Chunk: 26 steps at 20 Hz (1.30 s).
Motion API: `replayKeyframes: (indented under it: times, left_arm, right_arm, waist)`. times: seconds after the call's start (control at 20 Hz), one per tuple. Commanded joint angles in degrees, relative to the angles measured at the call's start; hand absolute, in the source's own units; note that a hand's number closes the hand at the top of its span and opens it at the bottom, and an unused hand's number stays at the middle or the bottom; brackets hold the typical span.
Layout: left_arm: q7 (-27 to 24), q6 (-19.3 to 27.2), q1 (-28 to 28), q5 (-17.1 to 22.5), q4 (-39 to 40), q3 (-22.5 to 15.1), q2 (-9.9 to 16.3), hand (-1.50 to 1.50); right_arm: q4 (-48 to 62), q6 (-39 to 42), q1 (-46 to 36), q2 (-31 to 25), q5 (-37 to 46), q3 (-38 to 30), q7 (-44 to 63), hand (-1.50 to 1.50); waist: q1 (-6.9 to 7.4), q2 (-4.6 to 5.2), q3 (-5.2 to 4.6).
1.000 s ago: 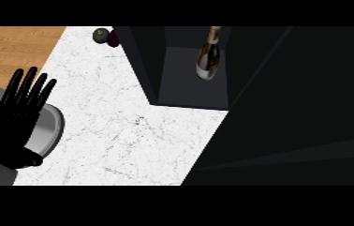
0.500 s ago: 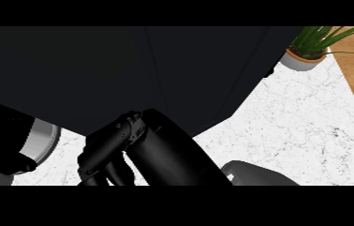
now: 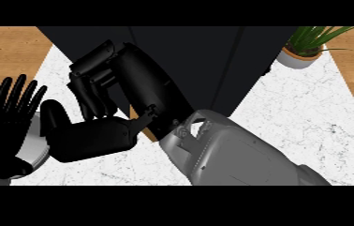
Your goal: Pick up the wine, place it into the cabinet and close the cabinet
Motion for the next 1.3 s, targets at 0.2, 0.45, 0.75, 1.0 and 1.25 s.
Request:
replayKeyframes:
  times: [0.2, 0.45, 0.75, 1.0, 1.25]
  left_arm:
    - [1.6, -1.8, -0.9, 0.9, 3.6, 5.2, 2.6, -1.50]
    - [0.3, -5.4, -2.2, -0.5, 8.0, 5.9, 1.9, -1.50]
    - [4.5, -2.5, -1.9, 0.4, 3.0, 5.7, 2.2, -1.50]
    - [2.0, -2.7, -1.8, -2.4, 2.1, 4.3, -0.3, -1.50]
    - [4.4, -2.7, -1.6, 0.0, 0.7, 5.0, 0.9, -1.50]
  right_arm:
    - [10.0, 7.8, 0.3, -1.7, -3.2, -9.2, -4.0, 1.50]
    - [18.4, 11.7, 0.6, -1.1, -0.9, -10.3, -10.4, 1.50]
    - [22.5, 16.3, 1.4, -3.8, -1.3, -13.6, -14.7, 1.50]
    - [27.4, 18.3, 1.2, -5.6, 0.2, -14.9, -19.3, 1.50]
    - [26.9, 20.1, 3.4, -7.2, -0.2, -15.3, -20.5, 1.50]
  waist:
    - [-0.81, 0.23, -0.44]
    - [-0.95, 0.38, -0.49]
    - [-0.57, 0.43, -0.43]
    - [0.05, 0.80, -0.46]
    - [0.11, 0.58, -0.40]
